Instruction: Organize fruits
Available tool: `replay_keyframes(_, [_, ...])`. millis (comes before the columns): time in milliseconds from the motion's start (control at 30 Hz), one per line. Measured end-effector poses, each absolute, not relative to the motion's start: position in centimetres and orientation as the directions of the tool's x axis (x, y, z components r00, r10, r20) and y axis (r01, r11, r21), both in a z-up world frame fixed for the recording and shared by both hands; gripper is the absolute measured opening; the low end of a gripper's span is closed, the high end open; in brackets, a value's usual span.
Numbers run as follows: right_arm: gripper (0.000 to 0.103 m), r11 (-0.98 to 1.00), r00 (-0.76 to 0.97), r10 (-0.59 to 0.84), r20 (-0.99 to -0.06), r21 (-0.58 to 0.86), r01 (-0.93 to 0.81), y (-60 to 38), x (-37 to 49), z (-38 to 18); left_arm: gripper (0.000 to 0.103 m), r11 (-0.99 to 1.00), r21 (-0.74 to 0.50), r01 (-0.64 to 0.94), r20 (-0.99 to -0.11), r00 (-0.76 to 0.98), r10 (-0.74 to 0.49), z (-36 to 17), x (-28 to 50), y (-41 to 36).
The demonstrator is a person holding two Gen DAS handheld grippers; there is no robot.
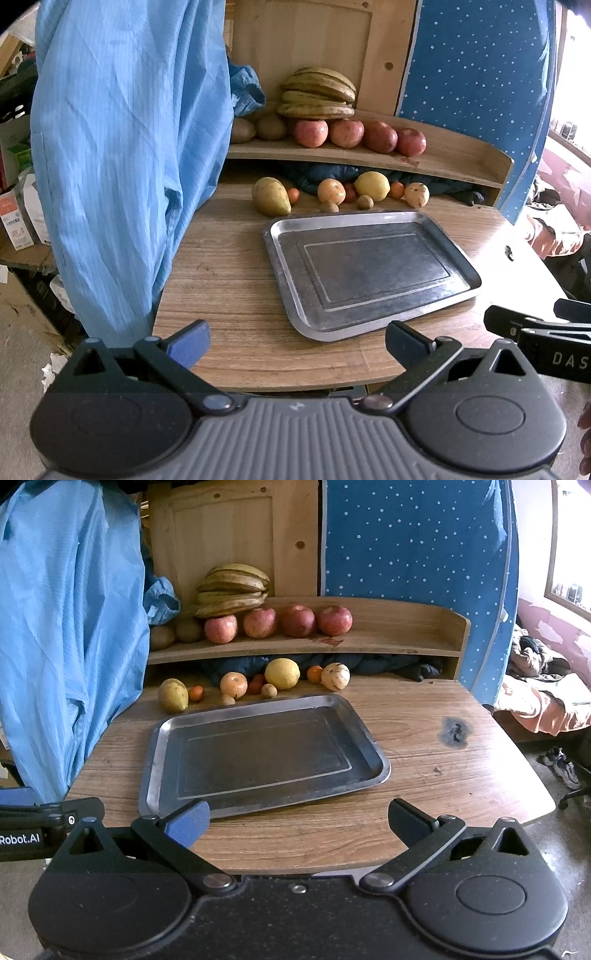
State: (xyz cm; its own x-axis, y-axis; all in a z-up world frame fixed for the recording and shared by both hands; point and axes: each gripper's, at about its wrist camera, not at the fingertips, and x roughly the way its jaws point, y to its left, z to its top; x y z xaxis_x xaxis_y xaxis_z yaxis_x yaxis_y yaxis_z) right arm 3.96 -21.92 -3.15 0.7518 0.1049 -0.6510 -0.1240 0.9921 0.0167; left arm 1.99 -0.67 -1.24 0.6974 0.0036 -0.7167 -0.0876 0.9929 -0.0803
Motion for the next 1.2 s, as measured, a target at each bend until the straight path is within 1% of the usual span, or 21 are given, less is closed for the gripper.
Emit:
replay_keyframes(267, [0.102,0.991,0.732,0.103,-0.673,0.008,-0.132,-22.3,4.6,-3.4,0.103,0.991,-0.069,-0.112,-0.750,0.661,0.022,-1.9,3.0,-1.2])
replay_keyframes(533, [0.102,0.989,0.695,0.103,-0.712,0.002,-0.145,-23.4,6.7,-4.2,0.103,0.983,-0.046,-0.178,-0.794,0.603,0.072,-2.7,4.4,-2.0])
replay_keyframes(733, [0.102,0.982,0.675,0.141,-0.724,0.016,-0.188,-24.7,8.9,-5.0,0.103,0.969,-0.043,-0.243,-0.823,0.559,0.104,-3.4,6.1,-2.9])
replay_keyframes(967, [0.102,0.966,0.649,0.201,-0.734,0.039,-0.256,-26.3,12.5,-5.4,0.103,0.951,-0.025,-0.309,-0.827,0.541,0.154,-3.5,8.2,-4.6])
replay_keyframes(1200, [0.102,0.952,0.646,0.249,-0.722,0.059,-0.300,-27.9,15.9,-5.5,0.103,0.928,0.003,-0.373,-0.833,0.512,0.208,-3.1,10.9,-5.7])
